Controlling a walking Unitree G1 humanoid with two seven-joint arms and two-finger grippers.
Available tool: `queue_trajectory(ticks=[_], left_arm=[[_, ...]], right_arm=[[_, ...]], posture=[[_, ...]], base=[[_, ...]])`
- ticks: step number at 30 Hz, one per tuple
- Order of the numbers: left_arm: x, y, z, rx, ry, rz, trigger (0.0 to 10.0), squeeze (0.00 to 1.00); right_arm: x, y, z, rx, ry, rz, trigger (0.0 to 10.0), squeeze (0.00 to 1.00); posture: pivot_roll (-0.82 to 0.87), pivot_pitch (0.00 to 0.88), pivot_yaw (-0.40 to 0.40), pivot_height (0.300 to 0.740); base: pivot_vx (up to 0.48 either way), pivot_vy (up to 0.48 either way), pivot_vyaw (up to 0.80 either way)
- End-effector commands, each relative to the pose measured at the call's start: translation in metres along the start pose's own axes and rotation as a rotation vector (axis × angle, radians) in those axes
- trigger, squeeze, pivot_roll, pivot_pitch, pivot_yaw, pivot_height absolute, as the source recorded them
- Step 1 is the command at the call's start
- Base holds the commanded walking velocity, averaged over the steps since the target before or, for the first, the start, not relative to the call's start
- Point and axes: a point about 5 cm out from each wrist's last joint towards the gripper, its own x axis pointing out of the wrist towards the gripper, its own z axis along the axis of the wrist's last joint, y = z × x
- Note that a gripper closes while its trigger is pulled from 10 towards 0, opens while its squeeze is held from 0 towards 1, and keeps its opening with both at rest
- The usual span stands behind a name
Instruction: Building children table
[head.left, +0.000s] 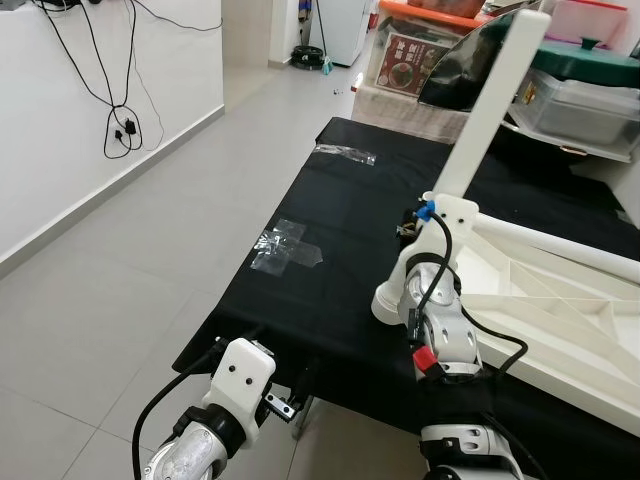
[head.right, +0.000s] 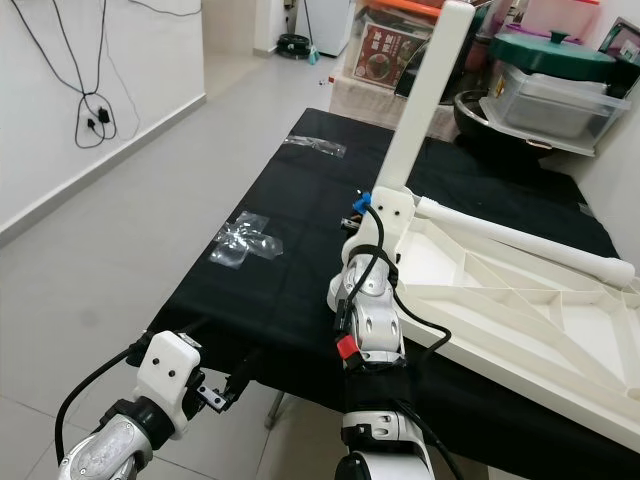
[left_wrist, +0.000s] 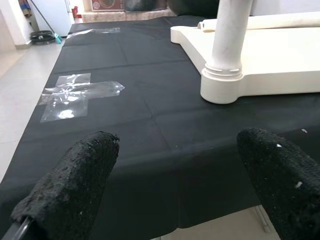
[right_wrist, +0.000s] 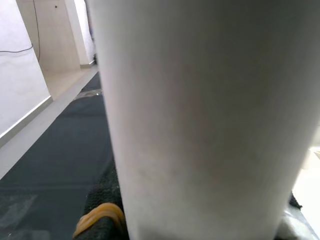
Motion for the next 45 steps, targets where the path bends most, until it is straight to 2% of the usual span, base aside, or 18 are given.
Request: queue_trajectory(ticks=[1, 2, 3, 7, 8, 9, 11, 14, 16, 19, 22, 29, 30, 31, 38, 39, 44, 45], left_arm=[[0.0, -0.004, -0.003, -0.007, 0.008, -0.011, 10.0, 0.0], [0.0, -0.004, -0.003, -0.007, 0.008, -0.011, 10.0, 0.0], [0.0, -0.004, -0.003, -0.007, 0.008, -0.011, 10.0, 0.0], [0.0, -0.004, -0.003, -0.008, 0.007, -0.009, 10.0, 0.0], [0.0, -0.004, -0.003, -0.008, 0.007, -0.009, 10.0, 0.0], [0.0, -0.004, -0.003, -0.009, 0.006, -0.01, 10.0, 0.0], [0.0, -0.004, -0.003, -0.009, 0.006, -0.01, 10.0, 0.0], [0.001, -0.004, -0.003, -0.012, 0.006, -0.009, 10.0, 0.0], [0.001, -0.004, -0.003, -0.012, 0.006, -0.009, 10.0, 0.0], [0.001, -0.004, -0.003, -0.012, 0.006, -0.01, 10.0, 0.0], [0.002, -0.003, -0.003, -0.012, 0.006, -0.01, 10.0, 0.0], [0.001, -0.004, -0.002, -0.01, 0.005, -0.009, 10.0, 0.0], [0.001, -0.004, -0.002, -0.01, 0.005, -0.009, 10.0, 0.0], [0.001, -0.004, -0.002, -0.009, 0.006, -0.009, 10.0, 0.0], [0.0, -0.004, -0.001, -0.01, 0.005, -0.008, 10.0, 0.0], [0.001, -0.004, -0.001, -0.011, 0.006, -0.008, 10.0, 0.0], [0.001, -0.004, -0.001, -0.013, 0.005, -0.008, 10.0, 0.0], [0.001, -0.003, -0.001, -0.014, 0.005, -0.008, 10.0, 0.0]], right_arm=[[-0.005, 0.021, -0.013, 0.083, 0.064, 0.068, 10.0, 0.75], [-0.005, 0.021, -0.013, 0.083, 0.064, 0.068, 10.0, 0.75], [-0.004, 0.028, -0.009, 0.104, 0.032, 0.128, 10.0, 1.0], [0.001, 0.032, -0.001, 0.152, -0.004, 0.203, 10.0, 1.0], [0.003, 0.032, 0.004, 0.17, -0.014, 0.259, 10.0, 0.67], [0.007, 0.031, 0.01, 0.186, -0.032, 0.321, 10.0, 0.0], [0.009, 0.03, 0.014, 0.195, -0.044, 0.361, 10.0, 0.0], [0.013, 0.031, 0.024, 0.244, -0.009, 0.742, 10.0, 0.0], [0.013, 0.031, 0.025, 0.262, 0.009, 0.836, 10.0, 0.0], [0.011, 0.029, 0.026, 0.212, 0.037, 1.0, 10.0, 0.0], [-0.003, 0.03, 0.024, 0.149, 0.115, 1.366, 10.0, 0.0], [-0.02, 0.041, 0.013, 0.052, 0.196, 1.667, 10.0, 0.0], [-0.02, 0.041, 0.013, 0.052, 0.196, 1.667, 10.0, 0.0], [-0.022, 0.046, 0.011, 0.043, 0.203, 1.698, 0.0, 0.0], [-0.021, 0.052, 0.009, 0.065, 0.189, 1.7, 0.0, 0.0], [-0.009, 0.055, 0.009, 0.058, 0.12, 1.48, 0.0, 0.0], [0.005, 0.053, 0.012, 0.093, 0.062, 1.189, 0.0, 0.0], [0.013, 0.048, 0.011, 0.1, 0.051, 0.995, 0.0, 0.0]], posture=[[0.13, 0.021, -0.155, 0.74], [0.13, 0.021, -0.155, 0.74], [0.13, 0.021, -0.155, 0.74], [0.13, 0.022, -0.155, 0.74], [0.12, 0.022, -0.153, 0.74], [0.12, 0.026, -0.153, 0.74], [0.12, 0.026, -0.152, 0.74], [0.12, 0.027, -0.153, 0.74], [0.12, 0.027, -0.153, 0.74], [0.12, 0.03, -0.155, 0.74], [0.13, 0.033, -0.156, 0.74], [0.14, 0.039, -0.159, 0.74], [0.14, 0.039, -0.159, 0.74], [0.14, 0.041, -0.158, 0.74], [0.14, 0.045, -0.159, 0.74], [0.14, 0.046, -0.159, 0.74], [0.14, 0.049, -0.158, 0.74], [0.13, 0.05, -0.153, 0.74]], base=[[0.0, 0.0, 0.0], [0.0, 0.0, 0.0], [0.0, 0.0, 0.0], [0.0, 0.0, 0.0], [0.0, 0.0, 0.0], [0.0, 0.0, 0.0], [0.0, 0.0, 0.0], [0.0, 0.0, 0.0], [0.0, 0.0, 0.0], [0.0, 0.0, 0.0], [0.0, 0.0, 0.0], [0.0, 0.0, 0.0], [0.0, 0.0, 0.0], [0.0, 0.0, 0.0], [0.0, 0.0, 0.0], [0.0, 0.0, 0.0], [0.0, 0.0, 0.0], [0.0, 0.0, 0.0]])
